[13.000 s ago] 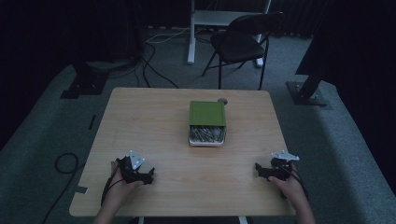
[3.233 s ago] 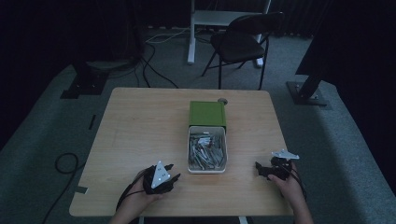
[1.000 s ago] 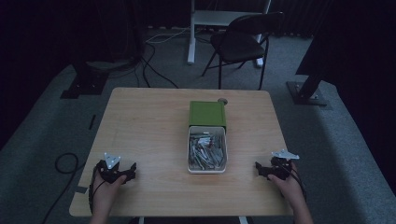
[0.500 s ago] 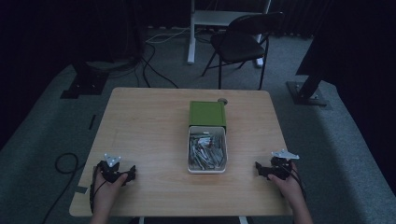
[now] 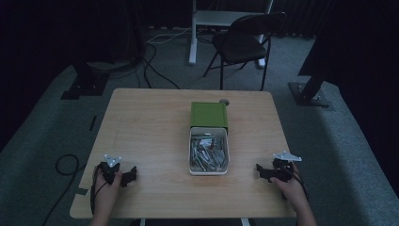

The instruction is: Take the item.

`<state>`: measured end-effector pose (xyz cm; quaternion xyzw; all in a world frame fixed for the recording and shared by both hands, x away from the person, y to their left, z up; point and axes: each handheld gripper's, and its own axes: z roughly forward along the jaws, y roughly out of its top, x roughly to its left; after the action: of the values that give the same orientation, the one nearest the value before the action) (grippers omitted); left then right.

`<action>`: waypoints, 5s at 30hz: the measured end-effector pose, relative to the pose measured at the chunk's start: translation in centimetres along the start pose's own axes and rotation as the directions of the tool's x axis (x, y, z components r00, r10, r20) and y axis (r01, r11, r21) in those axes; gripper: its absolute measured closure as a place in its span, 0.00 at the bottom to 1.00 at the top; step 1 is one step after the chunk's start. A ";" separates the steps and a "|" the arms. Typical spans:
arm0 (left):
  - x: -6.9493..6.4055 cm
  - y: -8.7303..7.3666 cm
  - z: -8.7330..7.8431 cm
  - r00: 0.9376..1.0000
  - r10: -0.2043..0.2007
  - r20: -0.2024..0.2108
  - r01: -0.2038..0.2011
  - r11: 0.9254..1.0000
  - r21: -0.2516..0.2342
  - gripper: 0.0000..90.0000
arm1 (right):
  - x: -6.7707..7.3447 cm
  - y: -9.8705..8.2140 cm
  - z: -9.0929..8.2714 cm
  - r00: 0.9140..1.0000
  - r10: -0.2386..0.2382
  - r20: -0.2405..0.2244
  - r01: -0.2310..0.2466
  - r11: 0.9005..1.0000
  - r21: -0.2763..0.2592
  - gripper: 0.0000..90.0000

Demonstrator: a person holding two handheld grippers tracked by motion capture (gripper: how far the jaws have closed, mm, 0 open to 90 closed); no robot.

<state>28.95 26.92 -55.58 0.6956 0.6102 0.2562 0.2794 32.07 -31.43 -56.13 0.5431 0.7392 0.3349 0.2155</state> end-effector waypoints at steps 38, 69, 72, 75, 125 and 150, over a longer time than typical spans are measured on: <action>-0.1 0.1 0.2 1.000 0.014 0.015 -0.014 1.000 0.016 0.03 | 8.2 7.9 -6.7 0.987 -0.124 -0.102 0.108 0.983 -0.152 0.14; -0.1 0.1 0.2 1.000 0.013 0.014 -0.014 1.000 0.017 0.02 | 17.4 10.2 -6.2 0.933 -0.323 -0.160 0.296 0.940 -0.172 0.53; -0.1 0.1 0.2 1.000 0.013 0.014 -0.014 1.000 0.017 0.02 | 17.9 9.7 -5.3 0.932 -0.324 -0.166 0.302 0.942 -0.143 0.59; -0.1 0.1 0.2 1.000 0.013 0.014 -0.013 1.000 0.017 0.02 | 18.1 9.5 -5.0 0.928 -0.333 -0.167 0.315 0.941 -0.124 0.62; -0.1 0.1 0.2 1.000 0.014 0.014 -0.014 1.000 0.017 0.02 | 20.3 5.6 -0.3 0.918 -0.396 0.024 0.396 0.918 0.021 0.92; -0.1 0.1 0.2 1.000 0.014 0.014 -0.014 1.000 0.017 0.02 | 19.5 8.4 -3.3 0.947 -0.315 -0.056 0.309 0.946 -0.097 0.96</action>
<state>29.20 26.78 -55.65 0.7039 0.6057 0.2480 0.2758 29.18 -12.22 -46.91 0.3972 0.8078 0.3472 0.2629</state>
